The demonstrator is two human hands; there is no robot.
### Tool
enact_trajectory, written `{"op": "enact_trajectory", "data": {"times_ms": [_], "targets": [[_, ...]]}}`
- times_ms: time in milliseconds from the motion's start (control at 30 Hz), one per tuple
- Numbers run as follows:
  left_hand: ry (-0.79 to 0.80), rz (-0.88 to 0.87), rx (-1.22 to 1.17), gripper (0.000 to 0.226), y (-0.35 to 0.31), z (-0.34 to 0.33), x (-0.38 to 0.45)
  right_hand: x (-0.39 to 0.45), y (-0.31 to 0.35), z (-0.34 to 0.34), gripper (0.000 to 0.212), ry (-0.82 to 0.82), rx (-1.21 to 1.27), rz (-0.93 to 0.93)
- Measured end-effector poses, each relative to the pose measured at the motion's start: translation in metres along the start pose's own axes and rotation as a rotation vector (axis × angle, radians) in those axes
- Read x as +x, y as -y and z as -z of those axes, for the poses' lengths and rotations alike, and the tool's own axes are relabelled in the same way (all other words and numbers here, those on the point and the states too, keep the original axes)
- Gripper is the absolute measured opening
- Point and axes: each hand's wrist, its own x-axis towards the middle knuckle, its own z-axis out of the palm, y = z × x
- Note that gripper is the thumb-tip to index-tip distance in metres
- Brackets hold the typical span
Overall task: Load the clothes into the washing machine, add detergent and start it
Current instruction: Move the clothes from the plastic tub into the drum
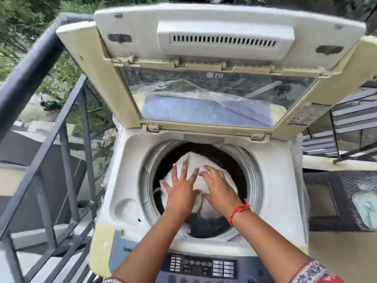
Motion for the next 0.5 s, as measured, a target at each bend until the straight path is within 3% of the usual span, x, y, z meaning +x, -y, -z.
{"op": "enact_trajectory", "data": {"times_ms": [200, 500], "targets": [[-0.032, -0.021, -0.008, 0.060, -0.015, 0.010, -0.003, -0.004, -0.002, 0.005, 0.076, -0.037, -0.053, -0.001], [-0.124, -0.255, -0.019, 0.054, -0.074, 0.028, -0.025, -0.053, -0.005, 0.050, 0.067, -0.215, -0.206, -0.217]]}}
